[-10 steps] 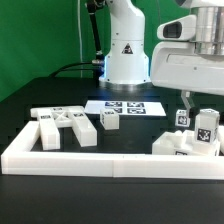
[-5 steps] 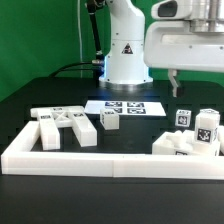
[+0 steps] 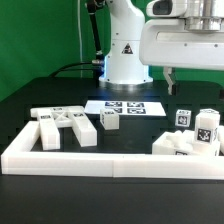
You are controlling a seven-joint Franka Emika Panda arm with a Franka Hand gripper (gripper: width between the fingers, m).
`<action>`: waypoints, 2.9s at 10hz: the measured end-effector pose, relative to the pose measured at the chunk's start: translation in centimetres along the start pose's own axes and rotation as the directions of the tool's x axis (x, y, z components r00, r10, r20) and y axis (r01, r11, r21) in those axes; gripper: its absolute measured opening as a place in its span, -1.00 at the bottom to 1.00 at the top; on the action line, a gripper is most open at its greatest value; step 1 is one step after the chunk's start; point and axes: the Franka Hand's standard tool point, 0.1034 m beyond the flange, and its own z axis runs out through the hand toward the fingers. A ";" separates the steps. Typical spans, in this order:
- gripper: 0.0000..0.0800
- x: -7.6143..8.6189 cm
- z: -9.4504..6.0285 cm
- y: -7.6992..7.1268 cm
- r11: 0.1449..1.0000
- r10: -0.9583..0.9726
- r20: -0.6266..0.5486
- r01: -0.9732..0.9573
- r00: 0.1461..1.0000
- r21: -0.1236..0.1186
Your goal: Assemble chair
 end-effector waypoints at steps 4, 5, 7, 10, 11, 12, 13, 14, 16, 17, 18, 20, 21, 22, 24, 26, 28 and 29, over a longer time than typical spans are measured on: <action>0.62 -1.9 -0.2 4.9 0.942 -0.334 0.015 0.334 0.942 0.021; 0.62 -1.8 -0.2 5.8 0.940 -0.340 0.016 0.340 0.940 0.022; 0.62 -1.8 -0.1 5.7 0.908 -0.419 0.015 0.419 0.908 0.020; 0.62 -2.2 0.6 7.0 0.711 -0.703 0.001 0.703 0.711 0.006; 0.62 -2.9 1.2 8.1 0.609 -0.793 0.011 0.793 0.609 0.001; 0.62 -3.3 1.5 8.9 0.548 -0.837 0.018 0.837 0.547 0.003; 0.62 -3.1 1.4 8.7 0.553 -0.833 0.014 0.833 0.553 0.002; 0.62 -3.1 1.4 8.7 0.553 -0.833 0.014 0.833 0.553 0.002; 0.62 -3.1 1.5 9.0 0.556 -0.831 0.016 0.831 0.556 0.002; 0.62 -3.5 1.8 10.3 0.569 -0.822 0.013 0.822 0.569 -0.008; 0.62 -4.4 2.4 12.2 0.586 -0.810 0.015 0.810 0.587 -0.020; 0.62 -5.0 3.4 15.1 0.616 -0.786 0.035 0.787 0.617 -0.016; 0.62 -4.8 3.5 16.0 0.638 -0.769 0.047 0.770 0.638 -0.008; 0.62 -5.0 3.5 15.4 0.634 -0.772 0.062 0.774 0.633 -0.005; 0.62 -5.8 3.6 15.2 0.648 -0.757 0.118 0.761 0.642 0.020; 0.62 -5.8 3.9 15.6 0.670 -0.723 0.242 0.742 0.647 0.018; 0.62 -6.9 4.5 17.2 0.729 -0.635 0.377 0.685 0.674 0.002; 0.62 -6.8 4.6 17.2 0.732 -0.621 0.421 0.682 0.661 0.009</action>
Offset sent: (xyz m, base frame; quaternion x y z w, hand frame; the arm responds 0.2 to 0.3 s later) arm -0.0445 -0.0407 0.0058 0.0436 -0.0308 -0.1025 0.9933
